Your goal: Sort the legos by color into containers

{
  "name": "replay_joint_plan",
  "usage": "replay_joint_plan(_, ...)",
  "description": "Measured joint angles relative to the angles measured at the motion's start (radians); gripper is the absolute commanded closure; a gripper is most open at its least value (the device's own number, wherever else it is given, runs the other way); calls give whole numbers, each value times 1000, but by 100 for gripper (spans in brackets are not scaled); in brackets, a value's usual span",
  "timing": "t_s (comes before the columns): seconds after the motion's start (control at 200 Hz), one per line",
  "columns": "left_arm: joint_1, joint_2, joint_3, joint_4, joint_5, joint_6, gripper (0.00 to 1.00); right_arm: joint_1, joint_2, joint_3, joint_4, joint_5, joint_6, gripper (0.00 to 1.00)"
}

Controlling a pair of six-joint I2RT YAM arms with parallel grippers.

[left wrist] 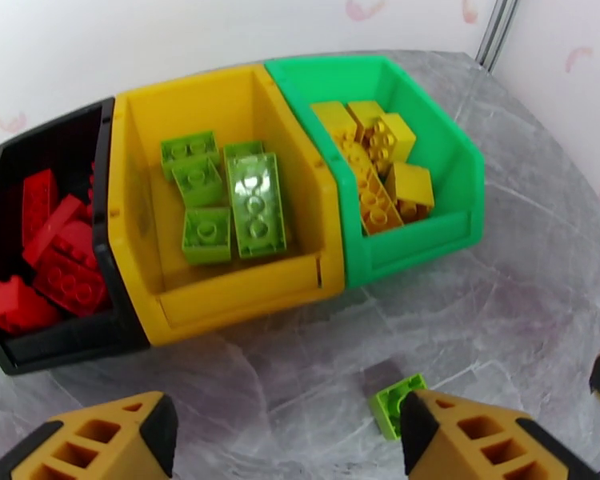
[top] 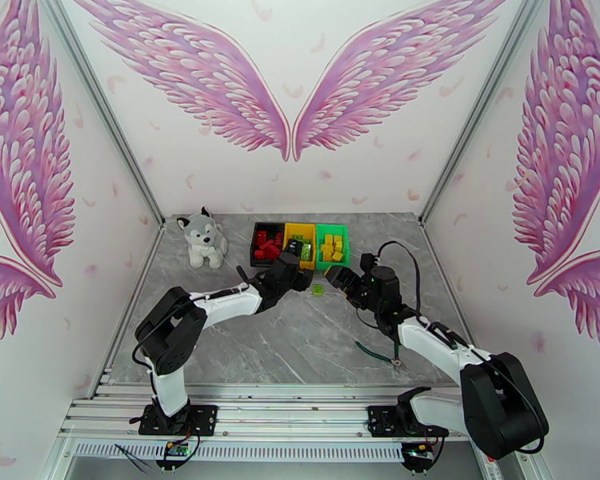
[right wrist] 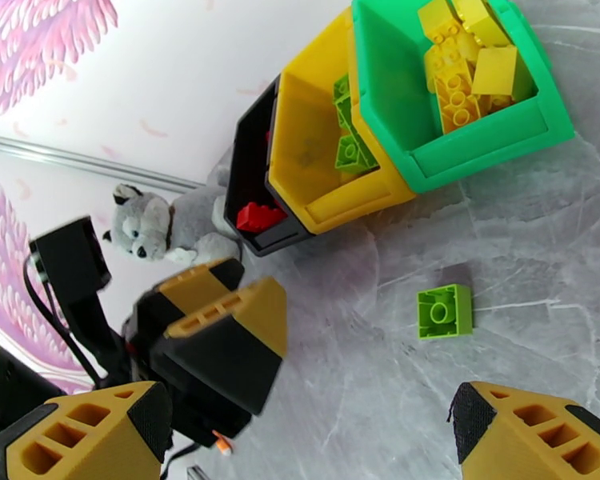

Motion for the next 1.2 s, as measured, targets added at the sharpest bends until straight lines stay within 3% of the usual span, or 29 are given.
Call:
replay_joint_plan(0.295, -85, 11, -58, 41, -51, -109, 21, -2, -13, 0, -26, 11, 0, 1)
replay_joint_plan(0.825, -189, 172, -103, 151, -106, -281, 24, -16, -23, 0, -34, 10, 0, 1)
replay_joint_plan(1.2, -218, 256, 11, 90, -249, -298, 32, -31, -23, 0, -33, 10, 1, 1)
